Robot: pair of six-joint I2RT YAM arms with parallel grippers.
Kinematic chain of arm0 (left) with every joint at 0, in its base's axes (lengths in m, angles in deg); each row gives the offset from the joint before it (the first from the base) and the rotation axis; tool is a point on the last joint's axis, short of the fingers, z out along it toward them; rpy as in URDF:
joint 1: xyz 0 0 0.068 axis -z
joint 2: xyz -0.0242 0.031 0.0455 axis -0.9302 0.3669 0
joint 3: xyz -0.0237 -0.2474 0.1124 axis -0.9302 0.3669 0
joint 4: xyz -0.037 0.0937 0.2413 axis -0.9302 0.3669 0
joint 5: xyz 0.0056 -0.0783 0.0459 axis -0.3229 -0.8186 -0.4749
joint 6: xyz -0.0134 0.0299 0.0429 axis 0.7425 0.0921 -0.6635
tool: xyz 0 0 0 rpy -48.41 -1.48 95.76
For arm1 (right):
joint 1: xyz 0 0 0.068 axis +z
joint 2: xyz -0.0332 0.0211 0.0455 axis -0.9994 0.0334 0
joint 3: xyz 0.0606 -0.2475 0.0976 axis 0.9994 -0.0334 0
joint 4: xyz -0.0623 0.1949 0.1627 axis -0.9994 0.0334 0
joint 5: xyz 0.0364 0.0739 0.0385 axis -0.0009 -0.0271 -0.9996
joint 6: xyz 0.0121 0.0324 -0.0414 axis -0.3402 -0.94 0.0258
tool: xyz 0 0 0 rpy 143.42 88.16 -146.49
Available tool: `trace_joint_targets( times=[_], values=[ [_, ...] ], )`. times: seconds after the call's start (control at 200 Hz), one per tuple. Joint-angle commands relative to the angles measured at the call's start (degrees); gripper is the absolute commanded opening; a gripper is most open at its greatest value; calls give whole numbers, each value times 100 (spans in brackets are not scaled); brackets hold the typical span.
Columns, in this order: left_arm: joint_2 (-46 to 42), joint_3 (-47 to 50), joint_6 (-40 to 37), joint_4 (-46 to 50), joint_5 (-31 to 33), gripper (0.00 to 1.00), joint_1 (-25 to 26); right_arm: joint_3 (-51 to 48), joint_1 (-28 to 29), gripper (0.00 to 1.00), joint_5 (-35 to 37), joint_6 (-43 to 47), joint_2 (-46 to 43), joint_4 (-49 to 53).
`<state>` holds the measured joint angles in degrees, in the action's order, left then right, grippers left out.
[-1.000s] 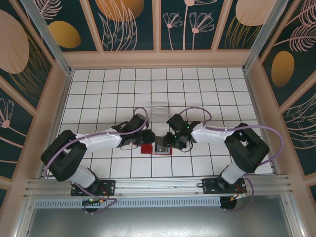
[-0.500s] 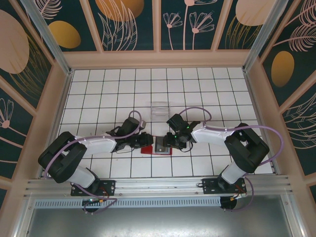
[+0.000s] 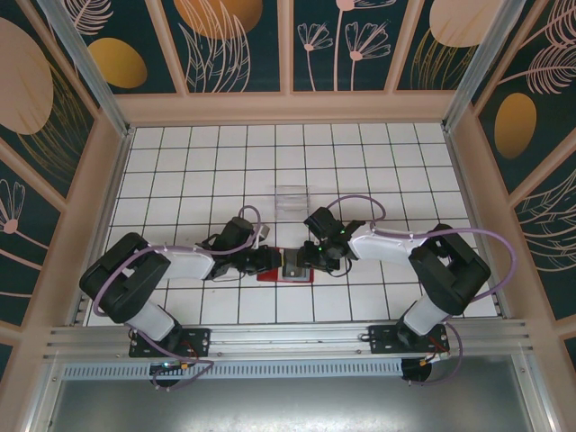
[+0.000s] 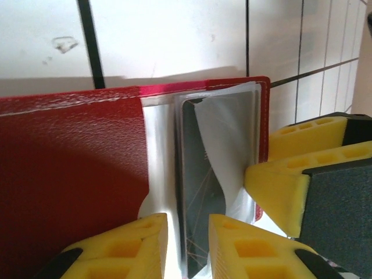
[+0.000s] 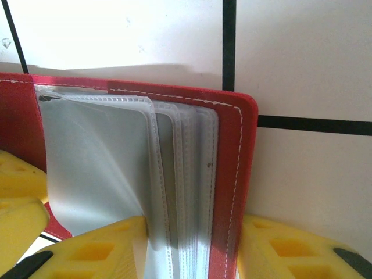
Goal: Take the credit cards out of the card holder
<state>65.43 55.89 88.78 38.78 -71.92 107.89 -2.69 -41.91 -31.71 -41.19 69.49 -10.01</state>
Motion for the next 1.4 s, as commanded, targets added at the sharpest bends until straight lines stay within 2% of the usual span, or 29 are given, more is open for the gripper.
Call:
trace_joint_targets(
  times=[0.0, 0.455, 0.616, 1.006, 1.176, 1.391],
  values=[
    [213, 30, 63, -303, -263, 26, -9, -113, -1, 43, 195, 29, 373, 253],
    [597, -102, 77, -473, -597, 25, -7, -117, -2, 43, 100, 27, 466, 138],
    [613, -150, 2, -411, -651, 21, -5, -114, 1, 42, 99, 24, 482, 120],
    [721, -321, -211, -125, -774, 24, -4, -120, 6, 42, 77, 34, 504, 77],
    [868, -305, -252, -38, -701, 15, -4, -142, 7, 41, 82, 21, 501, 59],
    [590, -286, -304, 83, -511, 7, -6, -208, 6, 41, 107, -2, 462, 50]
  ],
)
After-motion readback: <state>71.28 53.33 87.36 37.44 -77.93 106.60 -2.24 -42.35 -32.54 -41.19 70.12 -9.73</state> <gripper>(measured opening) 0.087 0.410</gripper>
